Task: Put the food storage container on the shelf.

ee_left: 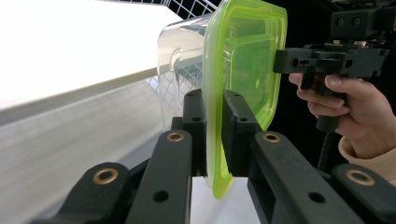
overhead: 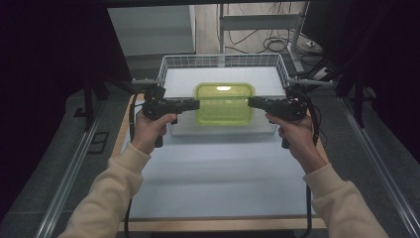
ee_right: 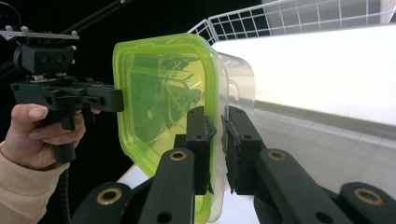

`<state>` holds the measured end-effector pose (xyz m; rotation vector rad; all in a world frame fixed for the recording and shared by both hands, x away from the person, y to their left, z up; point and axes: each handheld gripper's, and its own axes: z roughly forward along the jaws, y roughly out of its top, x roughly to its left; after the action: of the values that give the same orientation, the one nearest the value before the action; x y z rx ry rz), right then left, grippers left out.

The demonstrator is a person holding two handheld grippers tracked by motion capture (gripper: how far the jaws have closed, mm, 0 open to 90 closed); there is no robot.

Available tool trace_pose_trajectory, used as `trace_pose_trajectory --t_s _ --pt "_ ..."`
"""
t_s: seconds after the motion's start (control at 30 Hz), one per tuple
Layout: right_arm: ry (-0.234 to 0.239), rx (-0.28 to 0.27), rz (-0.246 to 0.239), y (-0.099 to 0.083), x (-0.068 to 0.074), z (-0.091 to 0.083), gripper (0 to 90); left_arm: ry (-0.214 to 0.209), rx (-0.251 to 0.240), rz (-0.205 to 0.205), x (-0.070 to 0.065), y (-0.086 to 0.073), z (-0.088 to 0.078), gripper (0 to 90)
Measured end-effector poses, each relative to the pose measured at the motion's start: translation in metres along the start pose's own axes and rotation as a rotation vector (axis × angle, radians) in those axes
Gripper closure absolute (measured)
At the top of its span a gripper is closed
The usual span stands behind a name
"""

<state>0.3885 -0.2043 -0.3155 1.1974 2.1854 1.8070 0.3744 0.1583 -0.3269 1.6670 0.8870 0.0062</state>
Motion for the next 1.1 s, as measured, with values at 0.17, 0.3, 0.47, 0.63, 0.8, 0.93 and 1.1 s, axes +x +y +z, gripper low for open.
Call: trace_pose_trajectory --t_s 0.17,0.3,0.47,0.63,0.8,0.93,1.1 --pt "-0.014 -0.008 -0.02 0.01 0.001 0.001 81.0 -0.006 -0.002 0.006 0.007 0.009 0.002 81.8" --pt "-0.015 -0.009 -0.016 0.014 -0.004 0.004 81.0 -0.001 0.002 0.007 0.008 0.014 0.005 81.7" --pt "-0.016 -0.017 -0.009 0.018 -0.01 0.007 81.1 0.007 0.006 0.007 0.012 0.022 0.009 81.7" --pt "-0.016 -0.019 -0.006 0.024 -0.018 0.012 81.0 0.019 0.017 0.012 0.018 0.031 0.015 81.8" --pt "-0.02 -0.013 -0.002 0.029 -0.024 0.015 81.0 0.028 0.026 0.009 0.021 0.037 0.019 81.6" --pt "-0.033 -0.005 -0.003 0.036 -0.026 0.018 81.0 0.033 0.03 -0.003 0.026 0.043 0.021 81.6" --pt "-0.055 -0.006 0.009 0.044 -0.03 0.024 80.9 0.052 0.043 -0.015 0.033 0.05 0.027 81.3"
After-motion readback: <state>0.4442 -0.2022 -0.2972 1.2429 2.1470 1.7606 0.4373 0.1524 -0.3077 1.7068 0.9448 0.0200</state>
